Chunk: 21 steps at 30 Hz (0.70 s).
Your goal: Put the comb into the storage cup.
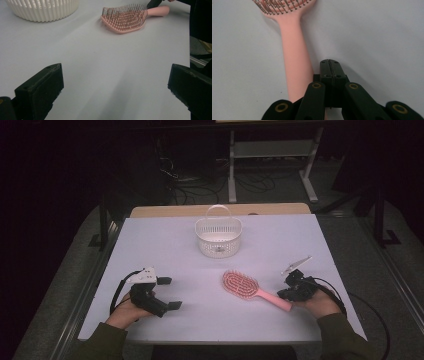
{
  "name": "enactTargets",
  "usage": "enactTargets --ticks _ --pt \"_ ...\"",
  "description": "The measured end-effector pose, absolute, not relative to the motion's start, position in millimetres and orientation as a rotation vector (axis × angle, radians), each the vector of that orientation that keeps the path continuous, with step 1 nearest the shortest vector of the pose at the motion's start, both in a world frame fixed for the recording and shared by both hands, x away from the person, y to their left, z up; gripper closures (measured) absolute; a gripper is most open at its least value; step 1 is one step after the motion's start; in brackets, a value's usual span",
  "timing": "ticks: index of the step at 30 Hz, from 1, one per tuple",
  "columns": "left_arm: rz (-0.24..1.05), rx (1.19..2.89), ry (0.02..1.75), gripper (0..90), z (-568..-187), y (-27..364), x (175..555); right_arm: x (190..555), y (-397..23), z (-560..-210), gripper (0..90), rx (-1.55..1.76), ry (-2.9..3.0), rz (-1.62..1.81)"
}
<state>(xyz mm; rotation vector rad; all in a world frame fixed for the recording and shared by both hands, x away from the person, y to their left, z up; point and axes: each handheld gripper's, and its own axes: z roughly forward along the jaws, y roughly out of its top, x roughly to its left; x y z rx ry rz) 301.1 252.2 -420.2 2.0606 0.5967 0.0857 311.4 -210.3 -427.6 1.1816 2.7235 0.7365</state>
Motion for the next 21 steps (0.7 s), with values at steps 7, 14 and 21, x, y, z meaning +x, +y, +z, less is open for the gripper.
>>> enactTargets --ticks 7,14,21 --pt "0.086 2.061 0.597 0.0 -420 252 301 302 -208 -427 89.0 1.173 2.737 0.744" --pt "0.087 2.061 0.596 0.0 -420 252 301 299 -213 -420 82.7 1.189 2.677 0.808" --pt "0.090 2.062 0.596 0.0 -420 252 301 297 -211 -406 62.3 1.159 2.561 1.003"
